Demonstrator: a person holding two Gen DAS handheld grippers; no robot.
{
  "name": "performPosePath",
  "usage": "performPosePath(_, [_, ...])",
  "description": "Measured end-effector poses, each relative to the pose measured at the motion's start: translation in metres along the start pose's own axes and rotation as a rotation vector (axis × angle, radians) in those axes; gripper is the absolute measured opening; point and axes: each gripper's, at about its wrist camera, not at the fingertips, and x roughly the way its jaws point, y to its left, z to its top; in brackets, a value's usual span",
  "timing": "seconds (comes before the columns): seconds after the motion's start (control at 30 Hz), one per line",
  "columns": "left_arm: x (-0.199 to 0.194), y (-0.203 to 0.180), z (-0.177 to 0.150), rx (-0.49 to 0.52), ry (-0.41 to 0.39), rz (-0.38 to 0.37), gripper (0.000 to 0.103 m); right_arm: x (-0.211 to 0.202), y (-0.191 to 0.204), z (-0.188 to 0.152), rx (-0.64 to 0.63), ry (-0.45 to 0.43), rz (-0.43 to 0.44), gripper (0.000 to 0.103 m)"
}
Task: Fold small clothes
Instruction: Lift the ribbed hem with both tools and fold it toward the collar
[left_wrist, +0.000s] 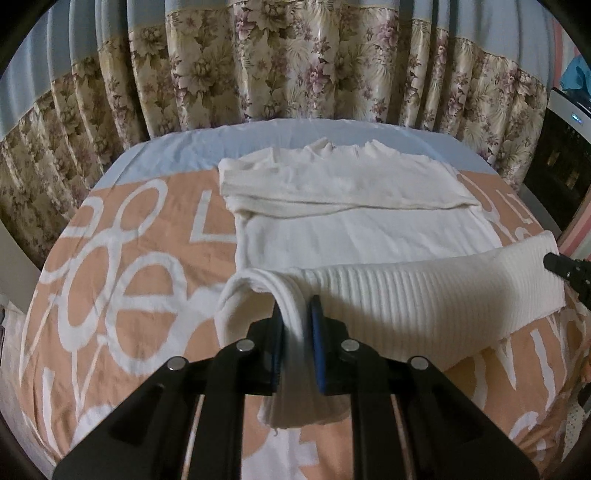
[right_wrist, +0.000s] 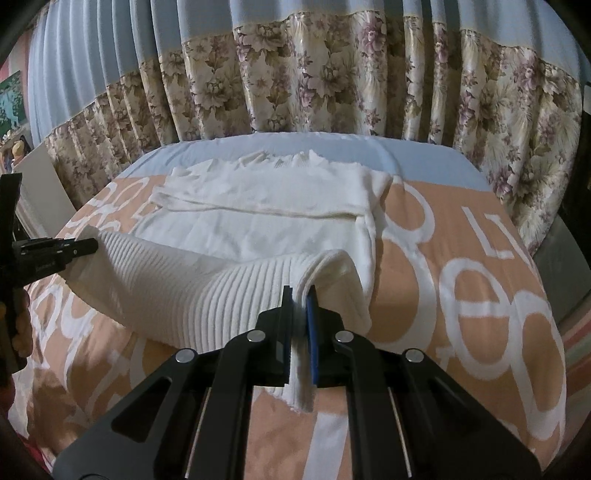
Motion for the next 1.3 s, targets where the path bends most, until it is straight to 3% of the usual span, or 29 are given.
performPosePath(0.17, [0.010, 0.005, 0.016, 0.004, -0.003, -0.009, 0.014, 0.014, -0.006, 0.013, 0.007, 0.001, 0.009, 0.008])
performPosePath(0.53, [0.030, 0.002, 0.029, 0.111, 0.015, -0.004, 0.014, 0.036, -0.020, 0.033, 0.004, 0.014, 0.061, 0.008])
performPosePath(0.93, [0.061, 0.021, 0.044, -0.022, 0.035, -0.056, 0.014, 0.065, -0.037, 0.048, 0.087, 0.032, 0.133, 0.008])
performPosePath(1.3, [0.087, 0.044, 0.116, -0.080, -0.042, -0.096, 0.014, 0.098, -0.074, 0.112, 0.256, 0.019, 0.282, 0.008])
